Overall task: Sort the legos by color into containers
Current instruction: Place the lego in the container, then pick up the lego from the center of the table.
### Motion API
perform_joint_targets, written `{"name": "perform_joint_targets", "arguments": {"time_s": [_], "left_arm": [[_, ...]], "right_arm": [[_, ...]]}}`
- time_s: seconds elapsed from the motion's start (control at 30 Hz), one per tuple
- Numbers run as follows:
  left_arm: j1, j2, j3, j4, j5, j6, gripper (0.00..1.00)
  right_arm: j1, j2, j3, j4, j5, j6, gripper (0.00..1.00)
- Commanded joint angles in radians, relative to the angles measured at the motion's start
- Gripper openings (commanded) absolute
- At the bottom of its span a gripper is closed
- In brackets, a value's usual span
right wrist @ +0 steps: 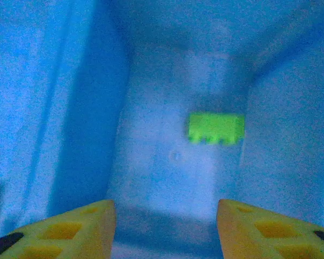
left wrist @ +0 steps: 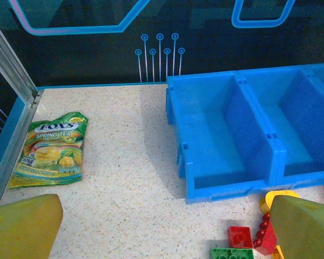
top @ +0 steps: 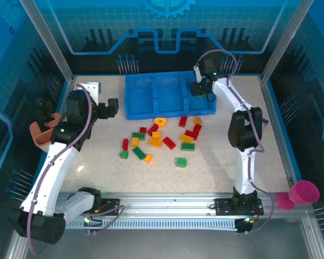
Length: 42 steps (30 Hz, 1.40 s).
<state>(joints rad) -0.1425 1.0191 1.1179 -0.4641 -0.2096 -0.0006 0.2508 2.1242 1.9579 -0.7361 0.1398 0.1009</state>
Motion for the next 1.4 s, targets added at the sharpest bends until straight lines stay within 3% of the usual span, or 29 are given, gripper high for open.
{"name": "perform_joint_targets", "arguments": {"time_s": [0.0, 0.17, 0.27, 0.4, 1.13, 1.37], "left_arm": [[-0.008, -0.033, -0.026, 0.046, 0.044, -0.018, 0.99], [-0.011, -0.033, -0.045, 0.044, 0.061, -0.035, 1.0], [-0.012, -0.033, -0.048, 0.045, 0.067, -0.05, 0.99], [-0.011, -0.027, -0.049, 0.064, 0.142, -0.074, 0.99], [-0.011, -0.028, -0.056, 0.054, 0.169, -0.081, 0.99], [-0.011, -0.028, -0.056, 0.054, 0.156, -0.074, 0.99]], "right_arm": [[0.017, -0.175, -0.142, 0.02, -0.049, 0.102, 0.56], [0.03, -0.321, -0.343, 0.02, -0.064, 0.178, 0.57], [0.037, -0.376, -0.466, 0.057, -0.08, 0.278, 0.66], [0.045, -0.385, -0.573, 0.097, -0.107, 0.346, 0.65], [0.09, -0.163, -0.566, 0.071, -0.036, 0.317, 0.64], [0.093, -0.15, -0.594, 0.076, -0.043, 0.301, 0.51]]}}
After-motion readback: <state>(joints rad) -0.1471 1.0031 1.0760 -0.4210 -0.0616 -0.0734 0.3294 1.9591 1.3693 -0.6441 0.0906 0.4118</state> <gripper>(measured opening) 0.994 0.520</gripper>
